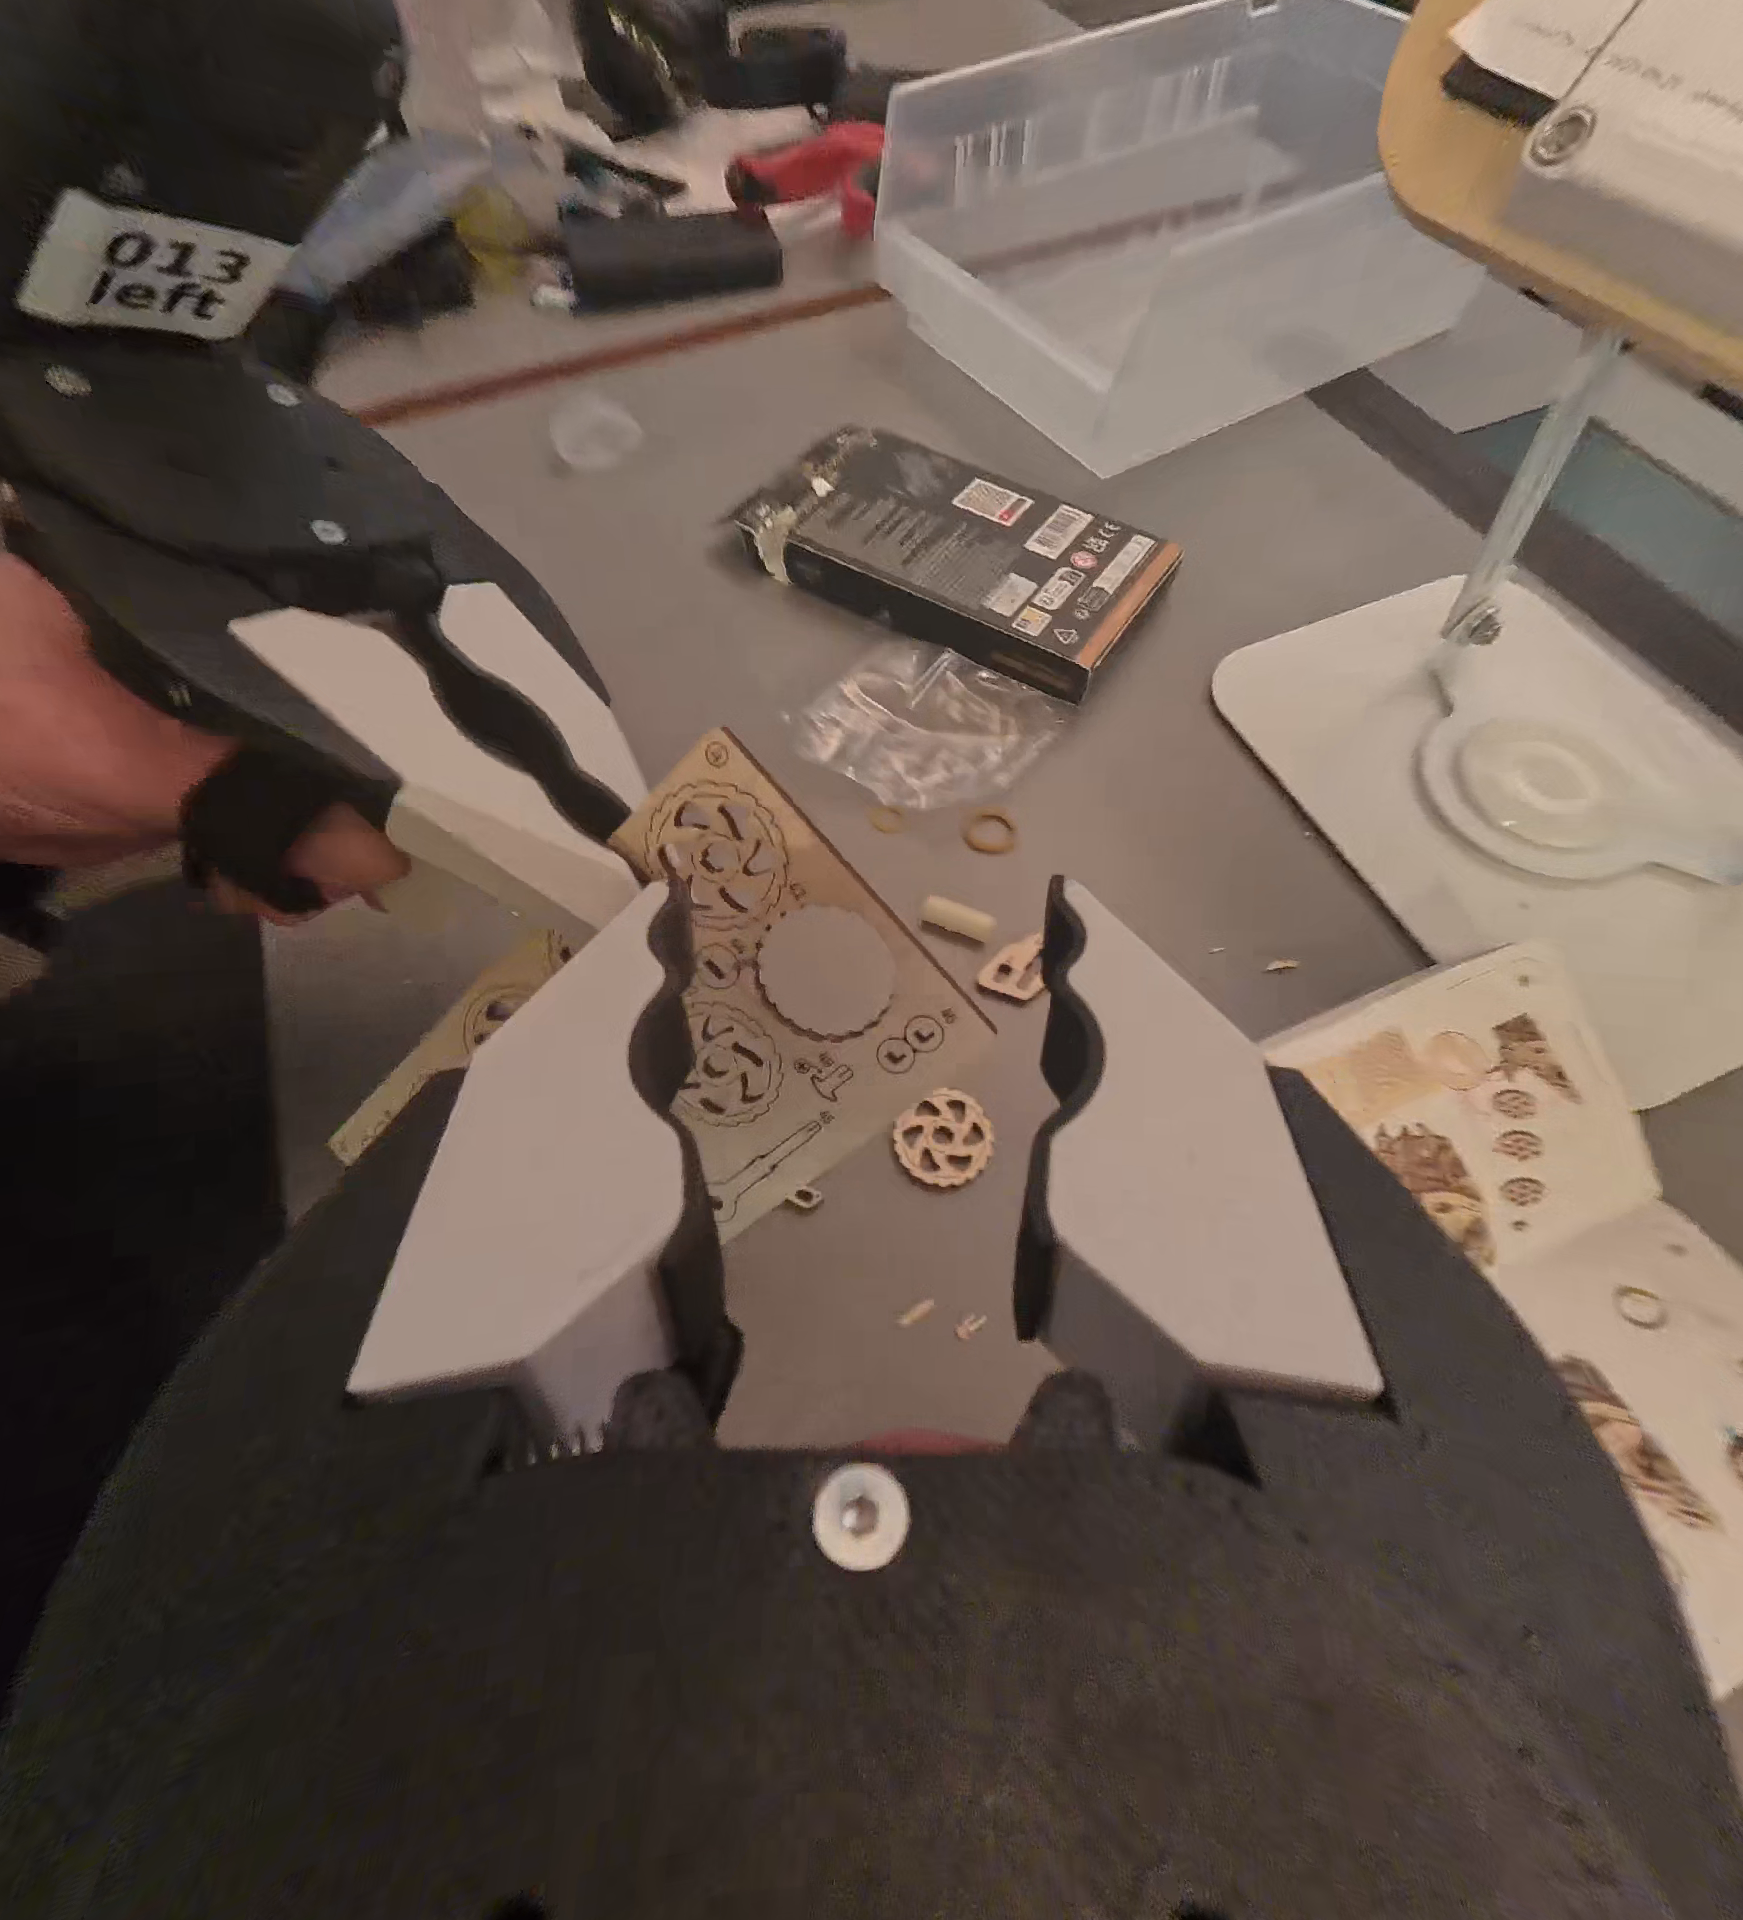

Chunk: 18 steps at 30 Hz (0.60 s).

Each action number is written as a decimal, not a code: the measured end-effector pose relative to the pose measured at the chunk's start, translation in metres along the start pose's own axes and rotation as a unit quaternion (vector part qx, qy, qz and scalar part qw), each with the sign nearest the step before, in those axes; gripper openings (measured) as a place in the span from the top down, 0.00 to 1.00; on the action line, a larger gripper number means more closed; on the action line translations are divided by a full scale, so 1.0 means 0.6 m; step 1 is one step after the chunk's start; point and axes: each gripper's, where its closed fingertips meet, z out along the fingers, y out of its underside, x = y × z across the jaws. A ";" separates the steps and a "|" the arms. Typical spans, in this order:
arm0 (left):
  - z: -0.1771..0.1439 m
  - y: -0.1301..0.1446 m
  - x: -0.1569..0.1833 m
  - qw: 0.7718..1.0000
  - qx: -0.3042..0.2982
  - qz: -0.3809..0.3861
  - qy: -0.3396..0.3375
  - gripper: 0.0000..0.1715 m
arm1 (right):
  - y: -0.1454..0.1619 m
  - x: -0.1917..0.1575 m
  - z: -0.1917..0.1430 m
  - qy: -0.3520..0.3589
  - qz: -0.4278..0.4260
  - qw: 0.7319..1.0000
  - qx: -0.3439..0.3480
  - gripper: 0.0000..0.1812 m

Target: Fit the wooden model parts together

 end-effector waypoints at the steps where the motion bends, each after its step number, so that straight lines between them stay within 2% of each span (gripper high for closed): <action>1: -0.001 0.001 0.000 0.999 -0.023 0.024 -0.024 0.97 | -0.003 0.003 -0.004 -0.007 0.015 1.000 0.013 0.64; 4: -0.013 -0.018 -0.007 0.984 -0.055 0.119 -0.118 0.96 | -0.016 0.003 -0.017 -0.035 0.033 0.998 0.052 0.68; 7: -0.014 -0.029 0.000 0.979 -0.068 0.142 -0.133 0.97 | -0.024 -0.012 -0.022 -0.069 0.026 0.995 0.064 0.69; 12: -0.011 -0.030 -0.002 0.975 -0.068 0.163 -0.135 0.97 | -0.035 -0.034 -0.021 -0.099 0.011 0.992 0.074 0.67; 18: -0.011 -0.028 0.020 0.978 -0.060 0.182 -0.084 0.97 | -0.042 -0.046 -0.006 -0.142 0.001 0.987 0.074 0.68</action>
